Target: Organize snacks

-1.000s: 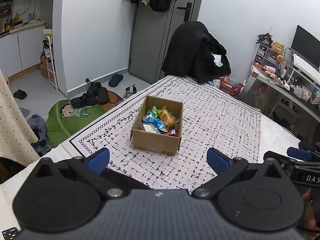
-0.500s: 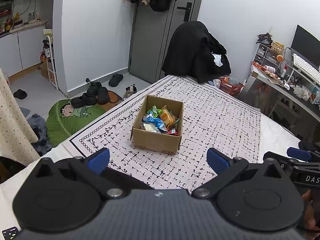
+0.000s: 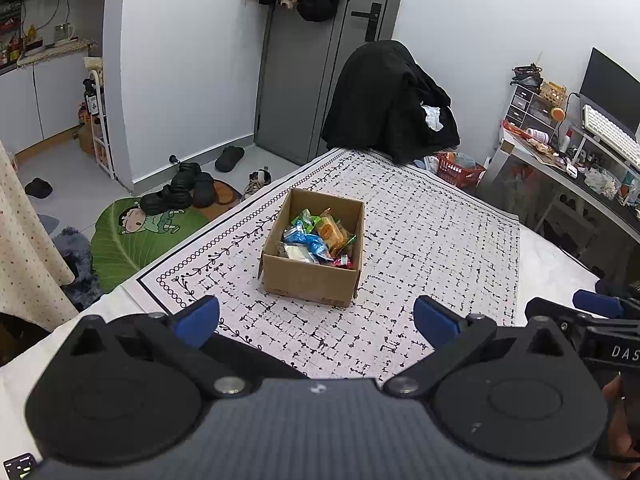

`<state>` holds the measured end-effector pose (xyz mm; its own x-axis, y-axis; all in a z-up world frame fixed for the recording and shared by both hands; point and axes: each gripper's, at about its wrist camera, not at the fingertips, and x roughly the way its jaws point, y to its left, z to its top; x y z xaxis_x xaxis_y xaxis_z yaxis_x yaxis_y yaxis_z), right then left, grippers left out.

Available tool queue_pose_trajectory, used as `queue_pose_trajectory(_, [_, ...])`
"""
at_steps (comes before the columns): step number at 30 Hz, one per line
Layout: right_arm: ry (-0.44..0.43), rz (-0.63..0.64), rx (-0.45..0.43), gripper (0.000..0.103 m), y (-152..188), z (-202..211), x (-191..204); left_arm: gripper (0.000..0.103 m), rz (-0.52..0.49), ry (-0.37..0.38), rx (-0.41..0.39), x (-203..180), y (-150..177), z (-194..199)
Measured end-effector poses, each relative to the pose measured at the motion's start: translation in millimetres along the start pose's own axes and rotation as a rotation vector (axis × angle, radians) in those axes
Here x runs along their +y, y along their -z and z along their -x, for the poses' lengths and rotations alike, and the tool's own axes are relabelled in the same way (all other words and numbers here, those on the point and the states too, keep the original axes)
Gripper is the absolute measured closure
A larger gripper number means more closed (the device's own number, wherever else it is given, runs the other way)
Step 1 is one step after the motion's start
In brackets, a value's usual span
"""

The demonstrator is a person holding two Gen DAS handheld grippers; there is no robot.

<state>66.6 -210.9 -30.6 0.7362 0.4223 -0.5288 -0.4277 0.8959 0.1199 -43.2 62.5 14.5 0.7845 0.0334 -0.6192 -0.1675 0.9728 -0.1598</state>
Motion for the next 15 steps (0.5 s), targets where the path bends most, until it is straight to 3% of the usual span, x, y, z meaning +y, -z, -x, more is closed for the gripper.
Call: queue_pose_trajectory(15, [-0.005,-0.032,-0.013,0.0,2.8,-0.9,-7.9,0.0,0.002,-0.005,0.005,3.1,-0.2,-0.1])
